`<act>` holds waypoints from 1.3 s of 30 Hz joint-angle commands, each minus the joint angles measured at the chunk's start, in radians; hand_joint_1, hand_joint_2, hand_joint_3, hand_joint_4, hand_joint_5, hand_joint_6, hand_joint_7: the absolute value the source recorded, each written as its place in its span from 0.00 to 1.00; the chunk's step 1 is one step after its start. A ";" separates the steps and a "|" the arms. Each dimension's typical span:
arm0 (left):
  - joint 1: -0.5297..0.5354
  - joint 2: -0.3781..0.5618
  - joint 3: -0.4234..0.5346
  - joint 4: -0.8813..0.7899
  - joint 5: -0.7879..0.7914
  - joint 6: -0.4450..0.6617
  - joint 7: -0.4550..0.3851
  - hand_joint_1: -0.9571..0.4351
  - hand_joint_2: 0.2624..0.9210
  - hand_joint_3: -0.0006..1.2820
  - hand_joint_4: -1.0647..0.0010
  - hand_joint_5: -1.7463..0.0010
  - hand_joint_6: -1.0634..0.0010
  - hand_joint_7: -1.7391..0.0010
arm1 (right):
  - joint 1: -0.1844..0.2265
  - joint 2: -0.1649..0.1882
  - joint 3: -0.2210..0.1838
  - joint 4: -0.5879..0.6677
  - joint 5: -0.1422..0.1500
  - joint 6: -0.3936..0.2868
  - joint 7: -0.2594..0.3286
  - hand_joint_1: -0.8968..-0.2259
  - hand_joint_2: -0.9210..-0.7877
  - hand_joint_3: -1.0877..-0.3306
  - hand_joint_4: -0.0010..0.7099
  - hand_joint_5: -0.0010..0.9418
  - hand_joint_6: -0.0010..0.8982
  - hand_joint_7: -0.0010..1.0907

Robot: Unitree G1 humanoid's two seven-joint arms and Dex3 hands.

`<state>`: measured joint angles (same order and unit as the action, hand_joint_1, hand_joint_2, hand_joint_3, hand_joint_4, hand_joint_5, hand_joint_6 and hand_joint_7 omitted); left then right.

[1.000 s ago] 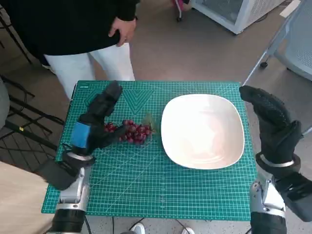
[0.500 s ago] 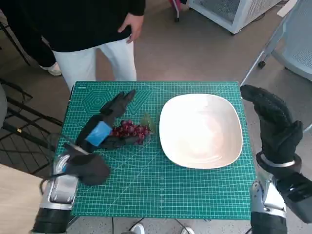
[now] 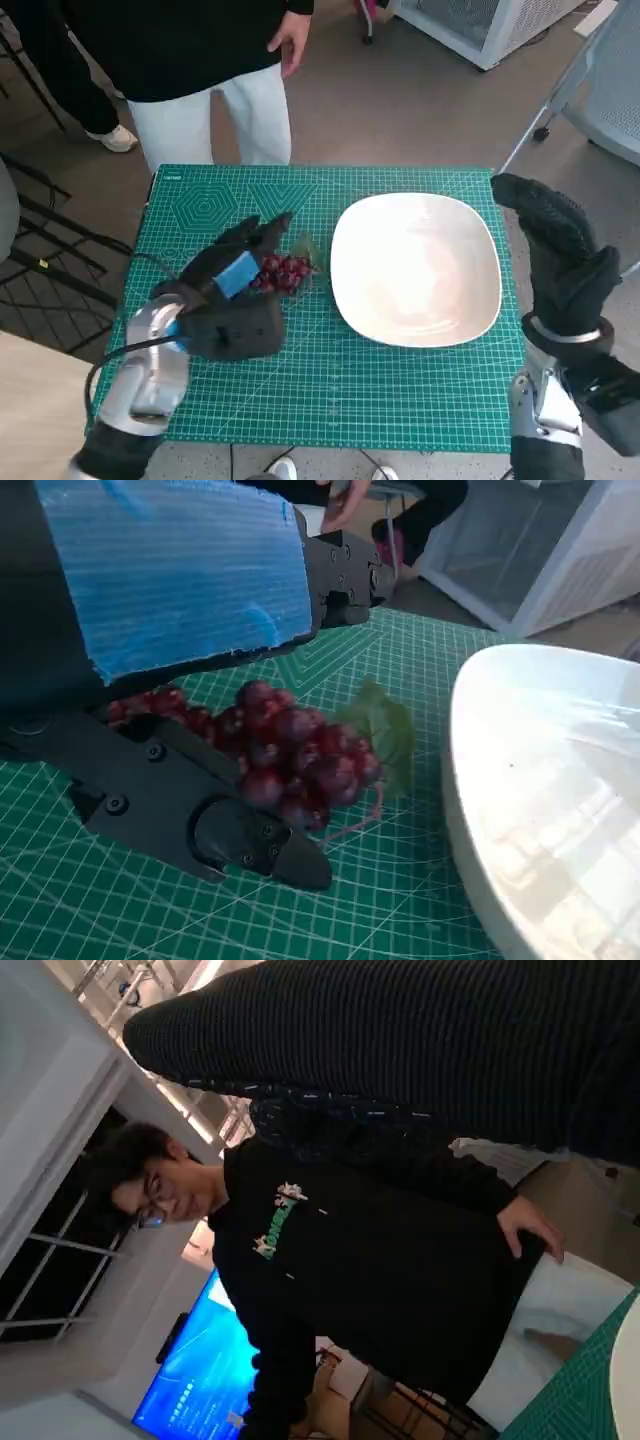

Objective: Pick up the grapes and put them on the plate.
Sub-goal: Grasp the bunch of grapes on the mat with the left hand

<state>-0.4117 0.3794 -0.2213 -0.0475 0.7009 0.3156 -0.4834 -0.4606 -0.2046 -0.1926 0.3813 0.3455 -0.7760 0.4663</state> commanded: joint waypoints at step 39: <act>-0.255 -0.017 -0.178 0.459 0.018 0.057 0.115 0.31 0.71 0.00 1.00 1.00 0.94 1.00 | 0.036 0.001 -0.001 -0.009 -0.007 0.019 -0.004 0.47 0.00 0.49 0.27 0.00 0.00 0.37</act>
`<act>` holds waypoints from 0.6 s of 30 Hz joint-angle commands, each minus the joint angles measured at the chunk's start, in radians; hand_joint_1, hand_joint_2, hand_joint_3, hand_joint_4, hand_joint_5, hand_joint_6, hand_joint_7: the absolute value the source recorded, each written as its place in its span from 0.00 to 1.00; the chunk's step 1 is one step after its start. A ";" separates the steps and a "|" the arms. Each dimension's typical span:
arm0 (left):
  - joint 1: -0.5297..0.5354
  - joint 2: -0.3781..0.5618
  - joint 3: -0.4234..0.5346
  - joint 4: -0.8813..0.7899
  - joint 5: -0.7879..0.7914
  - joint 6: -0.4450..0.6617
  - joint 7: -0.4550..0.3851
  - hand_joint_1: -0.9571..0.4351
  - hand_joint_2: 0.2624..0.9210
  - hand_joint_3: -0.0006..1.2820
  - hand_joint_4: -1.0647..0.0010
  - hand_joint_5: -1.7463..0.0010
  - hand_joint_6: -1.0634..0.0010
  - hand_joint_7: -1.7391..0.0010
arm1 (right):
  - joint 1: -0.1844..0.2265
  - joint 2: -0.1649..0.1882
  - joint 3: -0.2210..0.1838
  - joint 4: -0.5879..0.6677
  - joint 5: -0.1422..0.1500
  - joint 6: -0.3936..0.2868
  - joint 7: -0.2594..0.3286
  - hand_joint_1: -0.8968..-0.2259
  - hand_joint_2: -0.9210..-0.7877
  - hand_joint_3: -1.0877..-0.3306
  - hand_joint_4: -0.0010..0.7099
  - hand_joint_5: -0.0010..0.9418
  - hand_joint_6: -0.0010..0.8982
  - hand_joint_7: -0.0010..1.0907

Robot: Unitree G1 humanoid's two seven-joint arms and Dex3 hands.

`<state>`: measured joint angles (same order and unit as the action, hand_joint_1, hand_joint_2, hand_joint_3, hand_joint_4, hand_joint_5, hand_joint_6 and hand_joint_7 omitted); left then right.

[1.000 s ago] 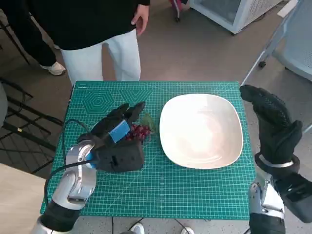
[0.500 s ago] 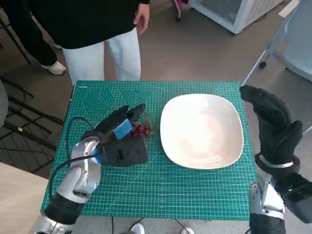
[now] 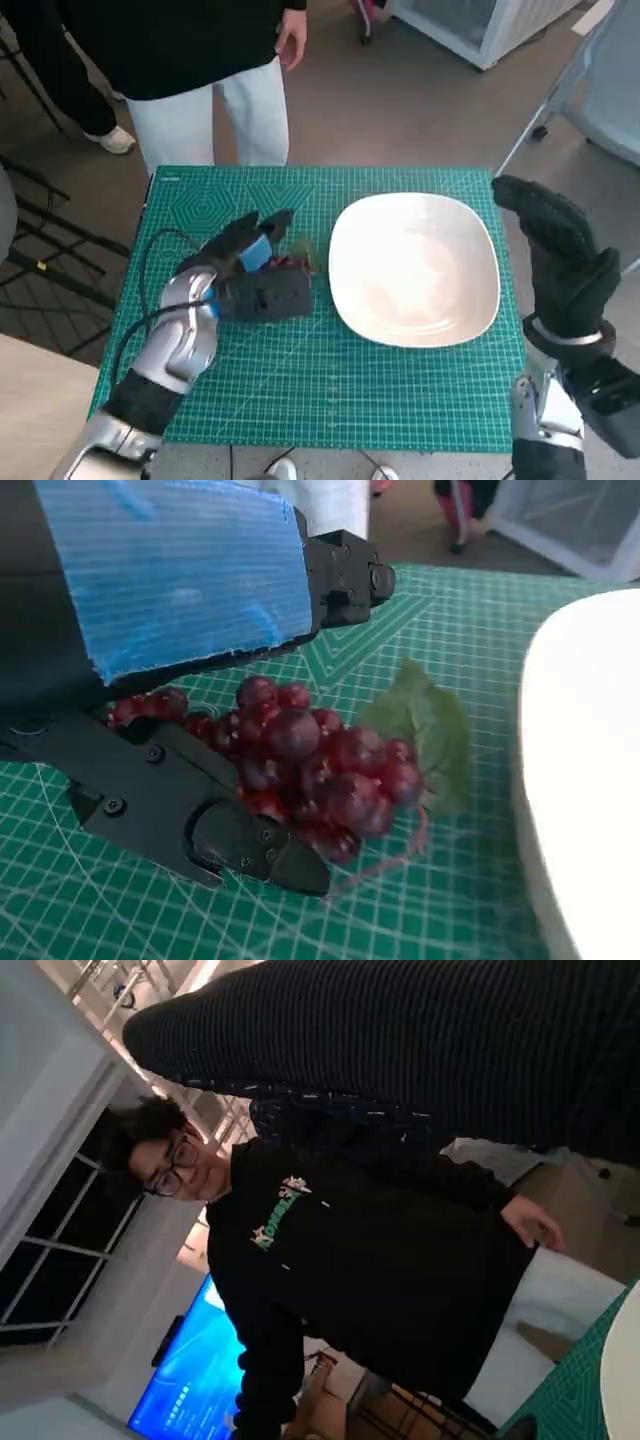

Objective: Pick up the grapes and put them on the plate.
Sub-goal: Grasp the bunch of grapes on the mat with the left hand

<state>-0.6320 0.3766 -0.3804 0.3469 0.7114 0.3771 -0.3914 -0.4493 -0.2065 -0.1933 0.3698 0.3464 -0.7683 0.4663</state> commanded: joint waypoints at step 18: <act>-0.173 -0.095 -0.063 0.486 -0.036 -0.088 0.097 0.31 0.72 0.00 1.00 1.00 0.92 0.99 | 0.033 0.007 0.002 -0.014 -0.023 0.012 -0.017 0.49 0.00 0.48 0.27 0.00 0.00 0.36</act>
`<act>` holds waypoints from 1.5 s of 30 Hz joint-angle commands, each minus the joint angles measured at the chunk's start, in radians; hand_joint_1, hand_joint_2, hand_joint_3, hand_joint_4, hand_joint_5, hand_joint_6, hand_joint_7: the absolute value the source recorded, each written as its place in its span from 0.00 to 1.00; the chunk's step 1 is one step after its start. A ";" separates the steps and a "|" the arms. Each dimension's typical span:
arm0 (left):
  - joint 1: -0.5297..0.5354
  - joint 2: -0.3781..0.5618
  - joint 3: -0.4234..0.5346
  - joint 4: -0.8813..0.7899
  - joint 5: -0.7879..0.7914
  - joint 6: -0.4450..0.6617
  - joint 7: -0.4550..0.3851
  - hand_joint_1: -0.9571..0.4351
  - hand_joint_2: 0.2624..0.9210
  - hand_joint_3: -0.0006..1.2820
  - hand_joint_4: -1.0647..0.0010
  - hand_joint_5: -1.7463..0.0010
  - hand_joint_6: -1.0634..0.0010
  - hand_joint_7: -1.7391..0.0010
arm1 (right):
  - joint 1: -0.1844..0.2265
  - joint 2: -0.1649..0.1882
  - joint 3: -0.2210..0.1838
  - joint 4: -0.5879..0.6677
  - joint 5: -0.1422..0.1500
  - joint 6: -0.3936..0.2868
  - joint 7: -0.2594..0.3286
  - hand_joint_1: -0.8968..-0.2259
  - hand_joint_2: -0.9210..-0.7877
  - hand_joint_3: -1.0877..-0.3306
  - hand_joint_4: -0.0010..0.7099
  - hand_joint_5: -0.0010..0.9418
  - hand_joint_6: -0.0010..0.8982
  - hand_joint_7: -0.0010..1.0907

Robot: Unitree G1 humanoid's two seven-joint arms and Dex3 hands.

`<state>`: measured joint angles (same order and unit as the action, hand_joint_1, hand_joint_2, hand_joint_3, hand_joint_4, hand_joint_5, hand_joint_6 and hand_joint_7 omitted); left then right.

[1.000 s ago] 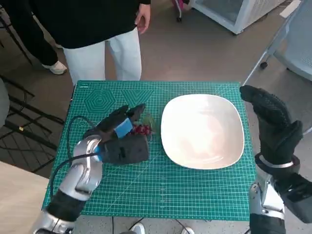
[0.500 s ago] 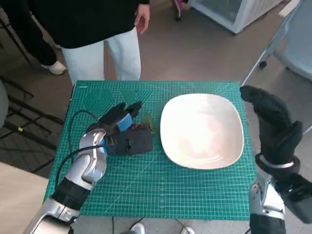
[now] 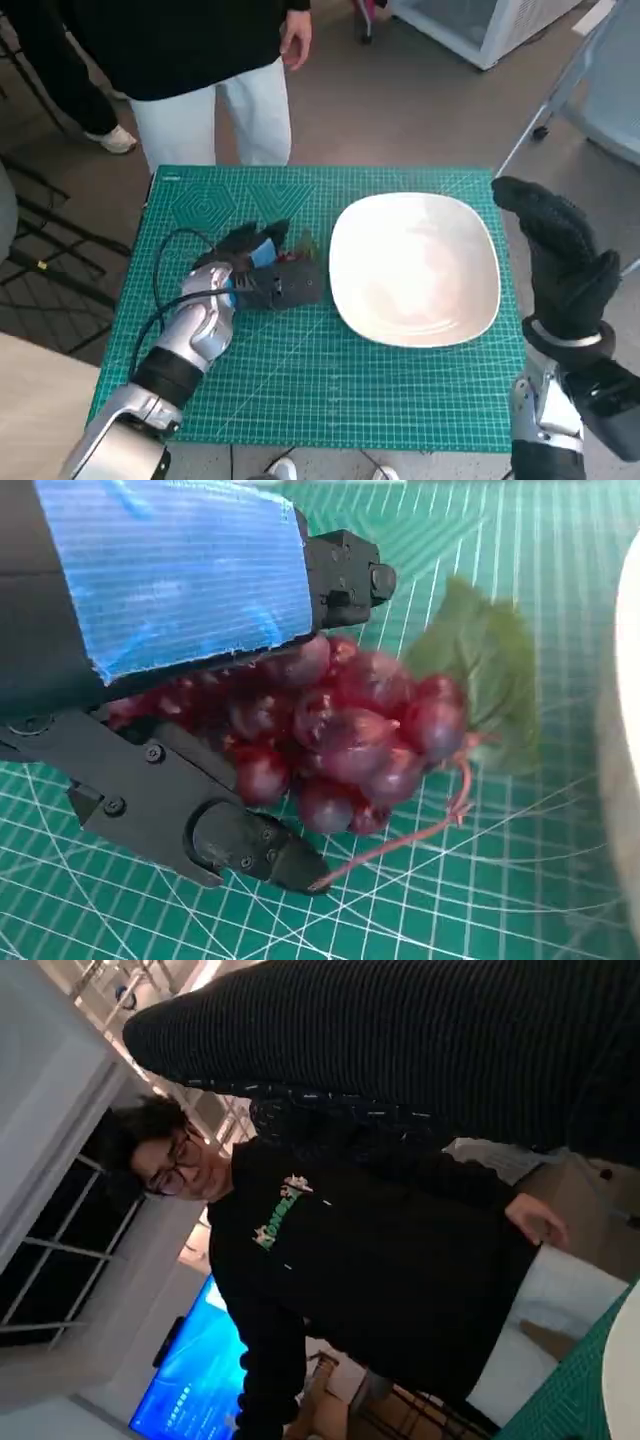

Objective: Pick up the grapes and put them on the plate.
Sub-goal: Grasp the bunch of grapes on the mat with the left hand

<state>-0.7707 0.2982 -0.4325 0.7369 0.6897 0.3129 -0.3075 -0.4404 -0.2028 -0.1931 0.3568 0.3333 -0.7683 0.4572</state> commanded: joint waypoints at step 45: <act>-0.037 -0.029 -0.094 0.244 0.007 -0.154 0.219 0.69 0.98 0.07 0.38 0.27 0.39 0.38 | 0.008 -0.008 -0.002 0.009 -0.016 0.018 -0.005 0.48 0.00 0.48 0.27 0.00 0.00 0.36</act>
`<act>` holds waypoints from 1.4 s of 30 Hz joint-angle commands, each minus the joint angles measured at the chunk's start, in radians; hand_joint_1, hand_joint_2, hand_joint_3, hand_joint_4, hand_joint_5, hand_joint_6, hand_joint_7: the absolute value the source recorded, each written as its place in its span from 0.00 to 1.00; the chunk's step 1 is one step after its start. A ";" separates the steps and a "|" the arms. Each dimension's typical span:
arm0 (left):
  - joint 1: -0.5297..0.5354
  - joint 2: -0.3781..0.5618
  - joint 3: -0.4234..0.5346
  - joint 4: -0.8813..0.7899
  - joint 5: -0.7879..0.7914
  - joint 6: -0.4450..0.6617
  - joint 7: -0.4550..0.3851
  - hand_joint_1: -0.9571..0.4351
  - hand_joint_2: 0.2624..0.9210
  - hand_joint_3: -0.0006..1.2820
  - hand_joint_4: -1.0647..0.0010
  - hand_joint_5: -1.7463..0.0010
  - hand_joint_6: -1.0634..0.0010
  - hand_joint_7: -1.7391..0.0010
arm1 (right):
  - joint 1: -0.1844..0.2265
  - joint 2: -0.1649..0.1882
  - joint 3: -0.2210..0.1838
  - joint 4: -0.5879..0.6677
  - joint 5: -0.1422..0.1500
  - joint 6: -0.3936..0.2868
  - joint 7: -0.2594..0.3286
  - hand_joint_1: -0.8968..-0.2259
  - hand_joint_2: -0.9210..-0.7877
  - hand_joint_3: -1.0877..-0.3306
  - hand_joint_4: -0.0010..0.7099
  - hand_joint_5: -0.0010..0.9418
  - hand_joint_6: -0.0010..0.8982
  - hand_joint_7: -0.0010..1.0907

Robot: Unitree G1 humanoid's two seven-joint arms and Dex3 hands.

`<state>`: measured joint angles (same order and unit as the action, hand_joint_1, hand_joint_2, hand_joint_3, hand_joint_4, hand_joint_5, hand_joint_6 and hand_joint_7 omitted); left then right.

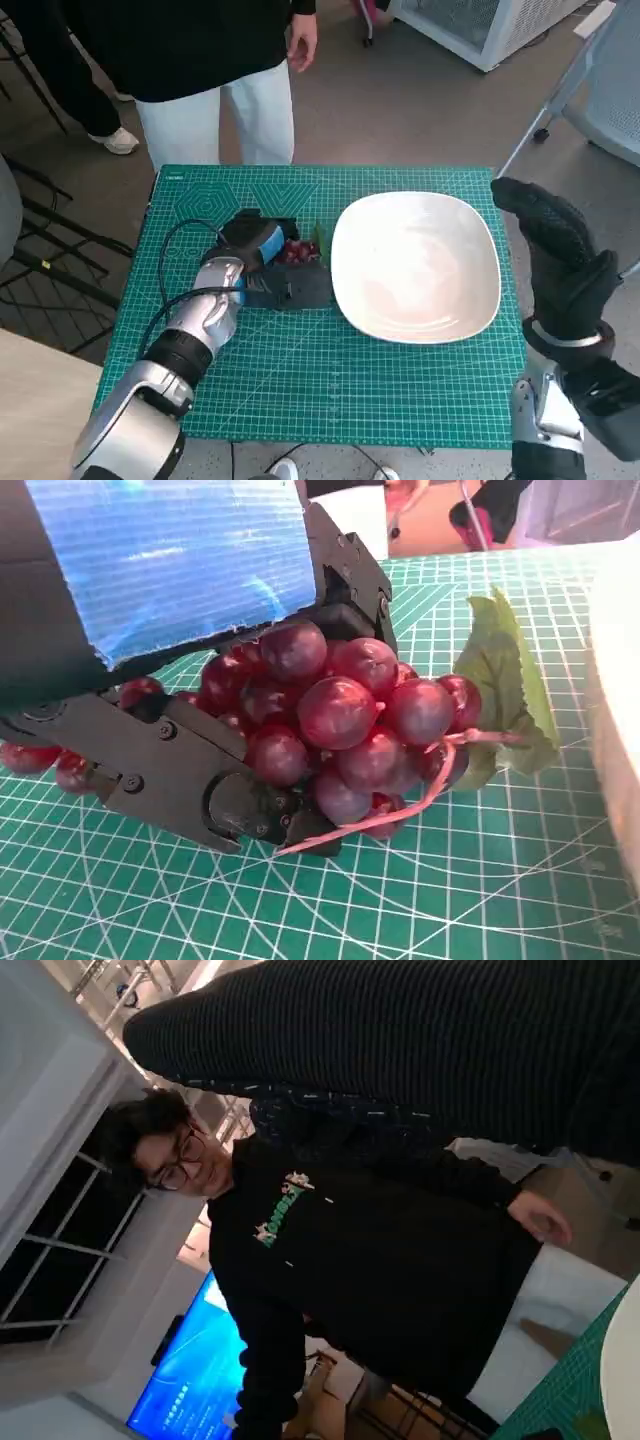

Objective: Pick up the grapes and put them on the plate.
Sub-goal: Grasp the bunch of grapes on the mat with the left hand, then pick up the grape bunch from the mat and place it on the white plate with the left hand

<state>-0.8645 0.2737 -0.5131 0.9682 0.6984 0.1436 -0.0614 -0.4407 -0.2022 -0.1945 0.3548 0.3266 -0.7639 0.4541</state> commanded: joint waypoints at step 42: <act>0.101 0.070 0.055 -0.250 -0.020 0.068 -0.056 0.69 1.00 0.09 0.40 0.26 0.46 0.34 | -0.015 -0.004 0.005 0.037 -0.004 0.006 0.003 0.47 0.00 0.49 0.27 0.00 0.00 0.37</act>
<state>-0.7878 0.3197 -0.4736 0.7719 0.6890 0.1982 -0.0987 -0.4631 -0.2097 -0.1927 0.3762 0.3266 -0.7624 0.4542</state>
